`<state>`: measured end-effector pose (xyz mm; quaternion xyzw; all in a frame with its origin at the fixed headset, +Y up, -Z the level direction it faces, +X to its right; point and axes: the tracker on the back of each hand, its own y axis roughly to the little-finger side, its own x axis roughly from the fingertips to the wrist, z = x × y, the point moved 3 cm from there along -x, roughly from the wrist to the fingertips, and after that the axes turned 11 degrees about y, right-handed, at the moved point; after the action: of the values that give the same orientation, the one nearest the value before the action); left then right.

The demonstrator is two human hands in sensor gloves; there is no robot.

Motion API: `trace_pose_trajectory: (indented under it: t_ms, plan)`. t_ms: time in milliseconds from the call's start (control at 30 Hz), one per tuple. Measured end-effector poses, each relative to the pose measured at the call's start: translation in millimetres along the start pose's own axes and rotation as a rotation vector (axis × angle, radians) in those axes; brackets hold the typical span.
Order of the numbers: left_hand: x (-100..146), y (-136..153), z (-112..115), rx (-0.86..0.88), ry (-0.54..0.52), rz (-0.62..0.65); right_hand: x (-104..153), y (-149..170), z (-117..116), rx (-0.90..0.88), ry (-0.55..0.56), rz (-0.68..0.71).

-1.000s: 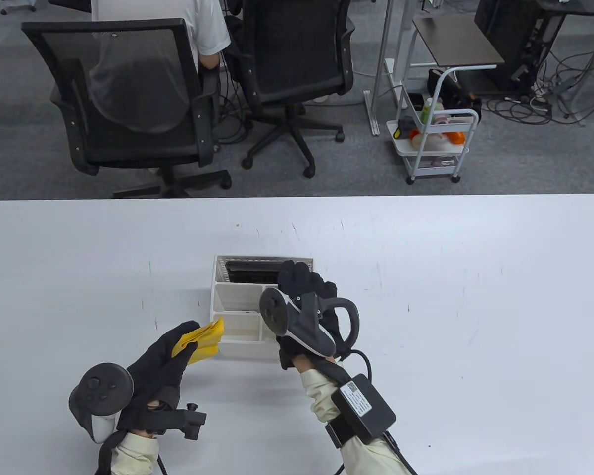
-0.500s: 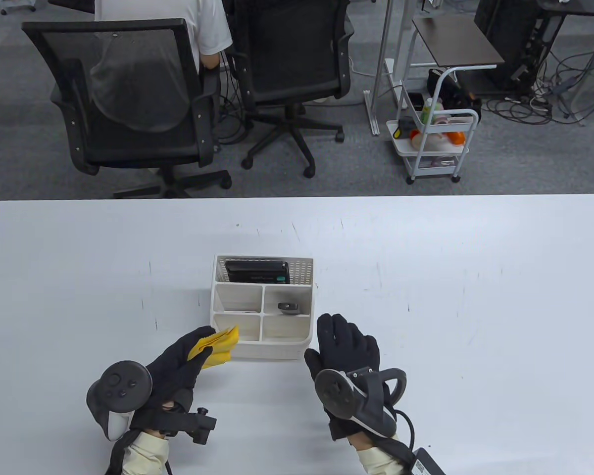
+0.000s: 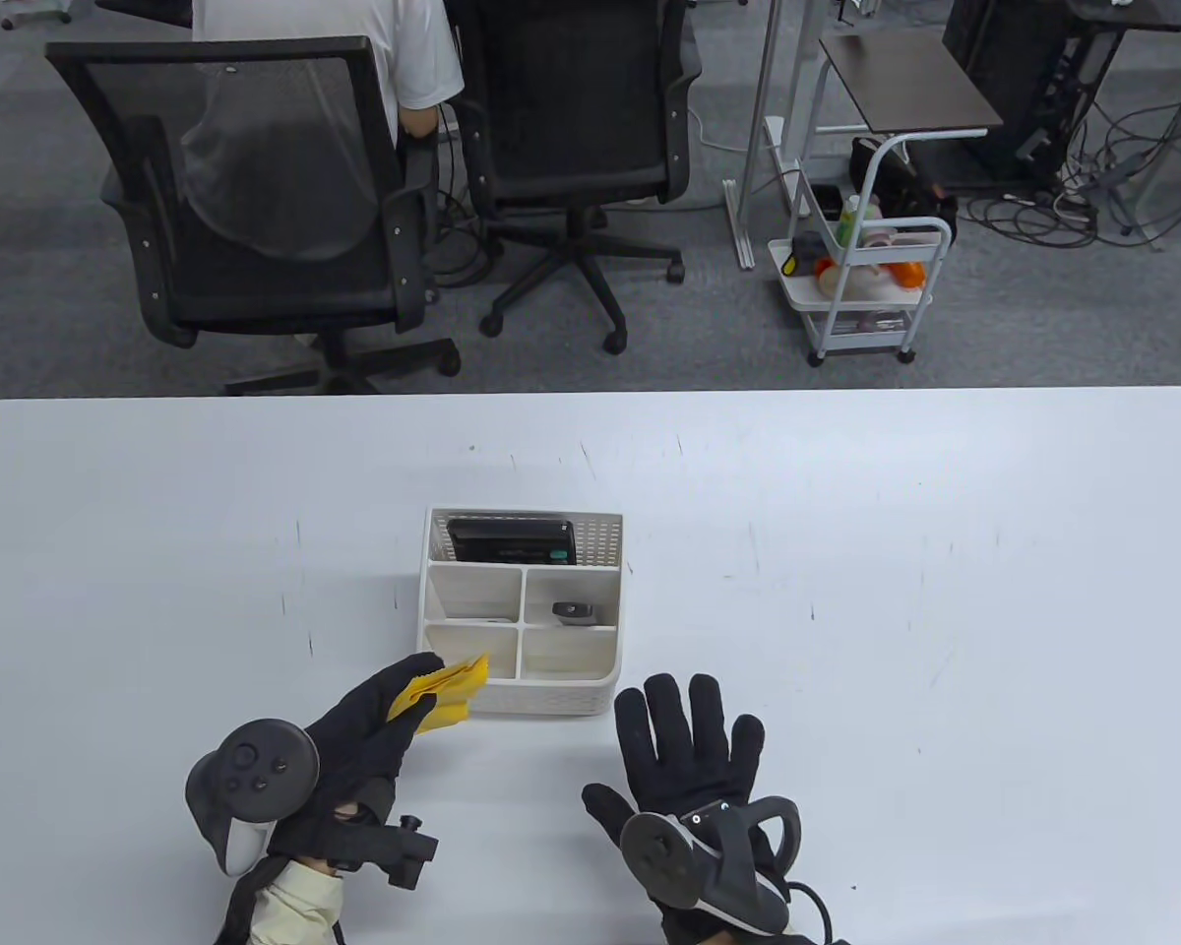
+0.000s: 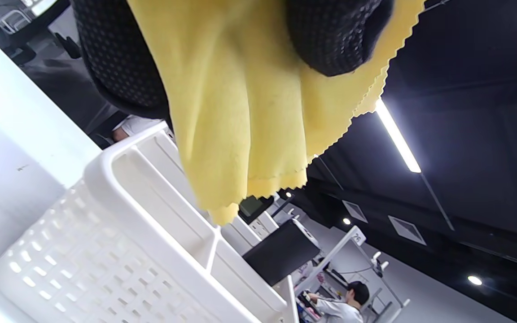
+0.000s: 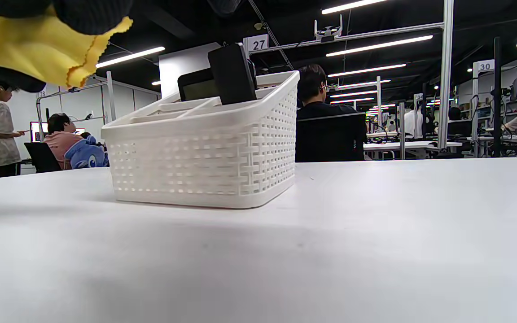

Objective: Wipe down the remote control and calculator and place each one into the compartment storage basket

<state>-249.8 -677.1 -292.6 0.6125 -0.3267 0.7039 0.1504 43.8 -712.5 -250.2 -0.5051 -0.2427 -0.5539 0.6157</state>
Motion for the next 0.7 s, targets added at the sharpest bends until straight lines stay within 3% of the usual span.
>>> trace_pose_trajectory:
  t_ms: [233,433,533,700]
  plan:
    - [-24,-15,-4,-0.032,0.092,0.010,2,4,-7,-0.016,-0.051,-0.032]
    - [-54,-21,-2,-0.228,0.089,-0.052,2,7,-2,-0.038,-0.005,-0.042]
    - [-65,-19,6,-0.283,0.146,-0.056,2,8,-2,-0.049,0.007,-0.043]
    - [-73,-16,17,-0.531,0.063,-0.029,1,9,-3,-0.065,0.029,-0.044]
